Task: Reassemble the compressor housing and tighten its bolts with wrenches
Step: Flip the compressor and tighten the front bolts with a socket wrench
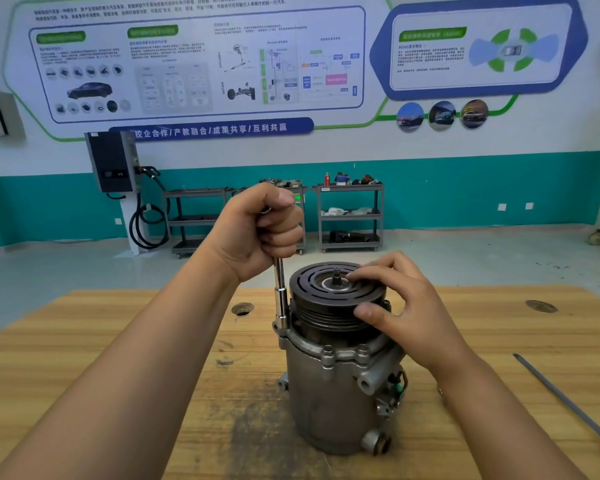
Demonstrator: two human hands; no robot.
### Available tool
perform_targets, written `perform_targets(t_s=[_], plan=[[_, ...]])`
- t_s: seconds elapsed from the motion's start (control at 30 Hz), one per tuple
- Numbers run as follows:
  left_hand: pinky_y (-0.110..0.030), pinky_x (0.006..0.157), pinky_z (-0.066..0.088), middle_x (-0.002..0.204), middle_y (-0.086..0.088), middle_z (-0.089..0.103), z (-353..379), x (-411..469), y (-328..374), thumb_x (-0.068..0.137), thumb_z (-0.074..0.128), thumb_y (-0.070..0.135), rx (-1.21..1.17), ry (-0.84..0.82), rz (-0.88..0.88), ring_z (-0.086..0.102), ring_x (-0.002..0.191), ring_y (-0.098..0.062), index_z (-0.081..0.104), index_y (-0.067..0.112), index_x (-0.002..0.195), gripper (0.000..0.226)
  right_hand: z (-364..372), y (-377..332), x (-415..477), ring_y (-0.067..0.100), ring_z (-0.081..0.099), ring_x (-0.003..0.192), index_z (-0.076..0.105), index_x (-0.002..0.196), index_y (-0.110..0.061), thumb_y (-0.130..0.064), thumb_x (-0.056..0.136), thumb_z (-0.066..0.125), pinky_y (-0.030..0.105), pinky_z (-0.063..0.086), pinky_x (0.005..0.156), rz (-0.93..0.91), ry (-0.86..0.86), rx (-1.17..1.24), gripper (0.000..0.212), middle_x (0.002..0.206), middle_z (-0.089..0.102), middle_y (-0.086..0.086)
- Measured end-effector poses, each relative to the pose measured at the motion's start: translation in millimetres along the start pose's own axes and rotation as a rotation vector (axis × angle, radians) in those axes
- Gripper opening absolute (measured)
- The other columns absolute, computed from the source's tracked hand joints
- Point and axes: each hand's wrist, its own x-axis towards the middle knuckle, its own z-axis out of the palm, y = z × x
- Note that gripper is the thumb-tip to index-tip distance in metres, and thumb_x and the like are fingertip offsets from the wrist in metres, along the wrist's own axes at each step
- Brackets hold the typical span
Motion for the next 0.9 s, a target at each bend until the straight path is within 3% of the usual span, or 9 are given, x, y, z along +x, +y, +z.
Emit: perform_targets(t_s=[0.1,0.2,0.33,0.5,0.63,0.8,0.9], plan=[[-0.015,0.041,0.01,0.047,0.004,0.014,-5,1,0,0.048,0.069,0.021,-0.047,-0.073,-0.021,0.01,0.042,-0.011,0.023,0.02,0.043,0.047,-1,3,0,-0.007,0.049,0.105,0.062,0.104,-0.039,-0.067,0.062,0.061,0.002,0.035,0.084,0.027,-0.003,0.084,0.051,0.107,0.049,-0.017],[-0.016,0.04,0.009,0.047,0.005,0.014,-6,3,1,0.047,0.074,0.025,-0.078,-0.073,-0.042,0.01,0.042,-0.011,0.023,0.02,0.044,0.051,6,9,-1,-0.004,0.049,0.114,0.057,0.116,-0.036,-0.082,0.057,0.056,0.009,0.038,0.092,0.064,-0.068,0.217,0.075,0.121,0.053,-0.015],[-0.016,0.038,0.011,0.043,0.005,0.014,0,8,2,0.068,0.044,0.017,-0.019,0.095,-0.054,0.008,0.042,-0.011,0.026,0.023,0.037,0.036,12,13,-3,0.005,0.059,0.109,0.055,0.116,-0.032,-0.081,0.058,0.059,0.017,0.046,0.088,0.106,-0.053,0.366,0.076,0.114,0.063,-0.014],[-0.017,0.036,0.011,0.04,0.007,0.02,15,7,13,0.086,0.036,0.012,0.044,0.294,0.061,0.013,0.037,-0.007,0.028,0.023,0.037,0.051,14,14,-4,0.005,0.061,0.106,0.057,0.112,-0.033,-0.079,0.057,0.062,0.016,0.047,0.083,0.119,-0.022,0.392,0.072,0.111,0.065,-0.014],[-0.017,0.035,0.012,0.043,0.007,0.017,34,-9,20,0.088,0.041,0.013,0.039,0.496,0.162,0.012,0.038,-0.009,0.025,0.022,0.042,0.049,15,16,-3,0.005,0.062,0.104,0.058,0.109,-0.035,-0.079,0.055,0.063,0.018,0.048,0.083,0.116,-0.001,0.381,0.07,0.109,0.066,-0.014],[-0.016,0.037,0.013,0.042,0.007,0.018,69,-25,3,0.084,0.046,0.012,0.143,0.549,0.249,0.01,0.04,-0.01,0.027,0.024,0.043,0.047,14,17,-3,0.004,0.061,0.105,0.058,0.107,-0.041,-0.08,0.055,0.062,0.022,0.049,0.086,0.125,0.0,0.365,0.065,0.108,0.065,-0.017],[-0.024,0.043,0.01,0.048,0.002,0.014,78,-21,-1,0.081,0.05,0.016,0.246,0.616,0.275,0.009,0.047,-0.016,0.023,0.022,0.052,0.04,15,18,-2,0.004,0.061,0.105,0.057,0.107,-0.041,-0.08,0.056,0.062,0.024,0.049,0.087,0.123,-0.001,0.359,0.064,0.109,0.065,-0.017]])
